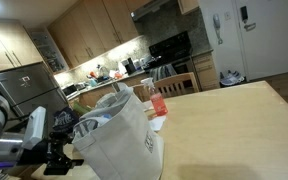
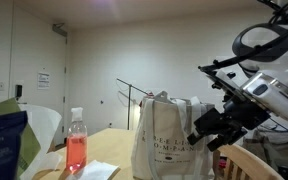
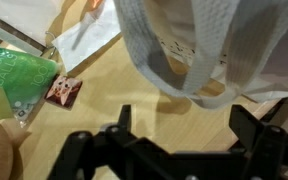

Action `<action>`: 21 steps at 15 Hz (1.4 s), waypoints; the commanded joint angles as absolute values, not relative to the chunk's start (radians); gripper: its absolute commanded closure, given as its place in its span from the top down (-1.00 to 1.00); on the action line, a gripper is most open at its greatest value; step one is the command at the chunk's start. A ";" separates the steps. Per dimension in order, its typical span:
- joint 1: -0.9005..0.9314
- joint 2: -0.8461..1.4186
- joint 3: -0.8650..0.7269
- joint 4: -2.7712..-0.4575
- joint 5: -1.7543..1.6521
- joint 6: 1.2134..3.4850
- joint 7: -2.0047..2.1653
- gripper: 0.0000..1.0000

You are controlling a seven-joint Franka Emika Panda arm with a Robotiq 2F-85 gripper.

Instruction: Move the bag backwards

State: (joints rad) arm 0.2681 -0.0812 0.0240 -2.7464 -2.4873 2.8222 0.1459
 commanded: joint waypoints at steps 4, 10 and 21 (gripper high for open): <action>0.191 -0.038 0.045 -2.733 -2.542 2.869 0.161 1.00; 0.202 -0.020 0.039 -2.713 -2.609 3.033 0.123 1.00; 0.061 0.010 0.000 -2.776 -2.601 2.949 -0.178 1.00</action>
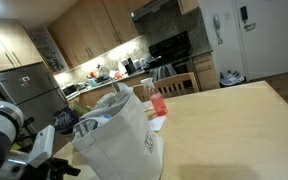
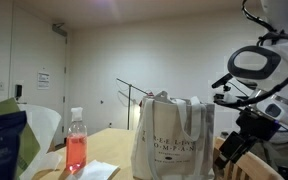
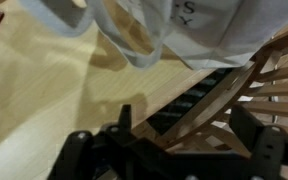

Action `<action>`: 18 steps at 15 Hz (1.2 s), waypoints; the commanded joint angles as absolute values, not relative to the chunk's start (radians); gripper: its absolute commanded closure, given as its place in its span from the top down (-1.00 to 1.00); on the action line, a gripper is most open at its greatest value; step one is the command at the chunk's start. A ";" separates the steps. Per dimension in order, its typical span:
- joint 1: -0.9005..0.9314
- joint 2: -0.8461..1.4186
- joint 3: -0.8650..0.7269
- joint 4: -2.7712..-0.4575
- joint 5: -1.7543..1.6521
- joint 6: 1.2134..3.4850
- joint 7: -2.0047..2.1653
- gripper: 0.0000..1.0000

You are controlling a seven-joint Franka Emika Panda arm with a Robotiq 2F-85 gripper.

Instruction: Move the bag backwards

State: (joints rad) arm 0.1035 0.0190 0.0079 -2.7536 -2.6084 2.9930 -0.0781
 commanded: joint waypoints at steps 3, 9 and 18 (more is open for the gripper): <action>0.037 0.027 0.000 -2.773 -2.602 2.912 -0.256 1.00; 0.054 0.043 0.032 -2.757 -2.603 2.839 -0.300 1.00; 0.086 0.102 0.107 -2.672 -2.600 2.841 -0.226 1.00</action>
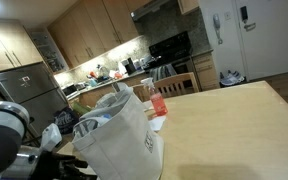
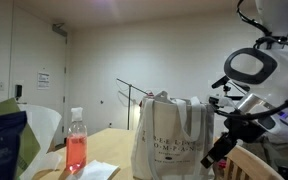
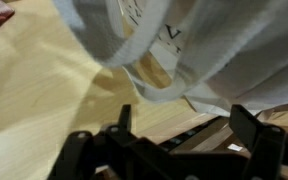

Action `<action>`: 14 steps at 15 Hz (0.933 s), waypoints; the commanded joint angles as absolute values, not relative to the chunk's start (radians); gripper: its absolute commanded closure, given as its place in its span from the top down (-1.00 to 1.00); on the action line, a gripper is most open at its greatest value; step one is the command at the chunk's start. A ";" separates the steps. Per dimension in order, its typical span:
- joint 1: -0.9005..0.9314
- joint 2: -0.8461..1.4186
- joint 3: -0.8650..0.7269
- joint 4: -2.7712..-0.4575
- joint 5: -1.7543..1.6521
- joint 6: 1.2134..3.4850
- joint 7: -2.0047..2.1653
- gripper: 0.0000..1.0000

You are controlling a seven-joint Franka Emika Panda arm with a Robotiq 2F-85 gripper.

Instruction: Move the bag backwards

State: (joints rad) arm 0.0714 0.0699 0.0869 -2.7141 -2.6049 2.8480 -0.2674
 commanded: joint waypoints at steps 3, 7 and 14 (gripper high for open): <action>0.088 0.135 0.118 -2.639 -2.601 2.834 -0.215 1.00; 0.077 0.197 0.111 -2.595 -2.602 2.831 -0.229 1.00; -0.001 0.296 0.168 -2.542 -2.604 2.811 -0.272 1.00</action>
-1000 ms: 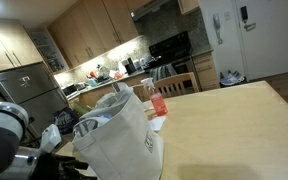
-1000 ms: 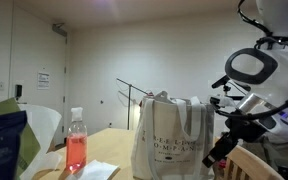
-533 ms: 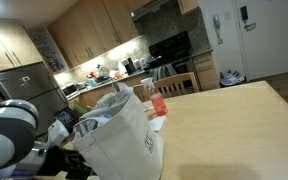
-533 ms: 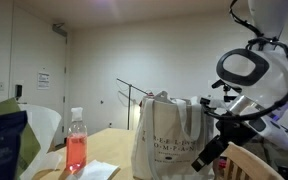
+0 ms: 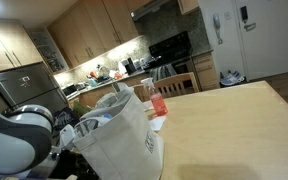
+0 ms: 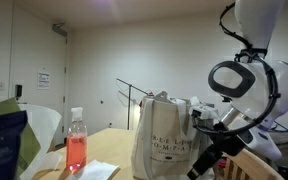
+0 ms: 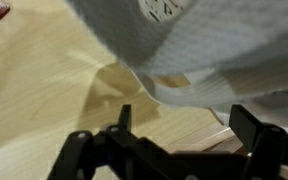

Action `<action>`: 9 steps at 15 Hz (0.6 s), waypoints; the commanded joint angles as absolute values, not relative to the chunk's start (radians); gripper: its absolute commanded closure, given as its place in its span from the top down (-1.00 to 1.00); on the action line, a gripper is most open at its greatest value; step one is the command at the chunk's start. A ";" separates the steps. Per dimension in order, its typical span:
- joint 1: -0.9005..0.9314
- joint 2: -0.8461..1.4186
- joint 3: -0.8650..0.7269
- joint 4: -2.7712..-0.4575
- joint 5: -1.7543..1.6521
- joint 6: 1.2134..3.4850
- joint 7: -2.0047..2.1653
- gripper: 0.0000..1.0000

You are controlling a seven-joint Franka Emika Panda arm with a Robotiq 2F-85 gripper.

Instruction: Move the bag backwards

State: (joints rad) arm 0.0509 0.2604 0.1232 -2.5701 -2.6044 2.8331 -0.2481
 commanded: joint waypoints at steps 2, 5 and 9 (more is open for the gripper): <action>-0.035 0.314 0.204 -2.529 -2.605 2.805 -0.277 1.00; -0.073 0.315 0.258 -2.534 -2.605 2.776 -0.284 1.00; -0.082 0.302 0.301 -2.566 -2.605 2.720 -0.333 1.00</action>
